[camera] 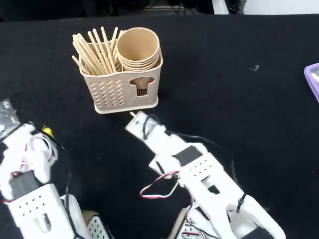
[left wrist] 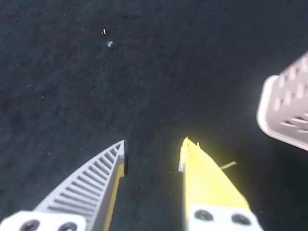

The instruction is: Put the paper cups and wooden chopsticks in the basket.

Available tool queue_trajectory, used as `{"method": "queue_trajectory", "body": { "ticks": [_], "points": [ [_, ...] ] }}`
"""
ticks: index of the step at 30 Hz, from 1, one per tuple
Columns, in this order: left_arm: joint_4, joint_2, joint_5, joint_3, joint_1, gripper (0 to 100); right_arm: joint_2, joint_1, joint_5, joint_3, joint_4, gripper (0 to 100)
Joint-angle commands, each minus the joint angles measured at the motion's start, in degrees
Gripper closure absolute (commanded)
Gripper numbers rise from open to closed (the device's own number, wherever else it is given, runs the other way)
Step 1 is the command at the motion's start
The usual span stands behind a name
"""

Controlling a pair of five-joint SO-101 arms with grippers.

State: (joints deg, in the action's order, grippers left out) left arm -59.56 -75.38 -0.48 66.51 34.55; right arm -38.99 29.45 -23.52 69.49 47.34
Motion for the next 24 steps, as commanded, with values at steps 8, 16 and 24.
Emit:
{"method": "queue_trajectory", "body": {
  "ticks": [8, 16, 24],
  "points": [
    [11.69, -22.95, -0.44, 25.98, -0.22, 81, 17.98, -4.22, -3.25, -7.34, -7.91, 69.4],
    [6.95, -28.31, -0.79, 27.3, -5.58, 81, 29.58, -4.22, -3.69, -15.87, -2.37, 75.6],
    [6.95, -28.92, -0.79, 27.74, -5.76, 81, 29.49, -2.55, -6.42, -15.16, -2.2, 98.9]
  ]
}}
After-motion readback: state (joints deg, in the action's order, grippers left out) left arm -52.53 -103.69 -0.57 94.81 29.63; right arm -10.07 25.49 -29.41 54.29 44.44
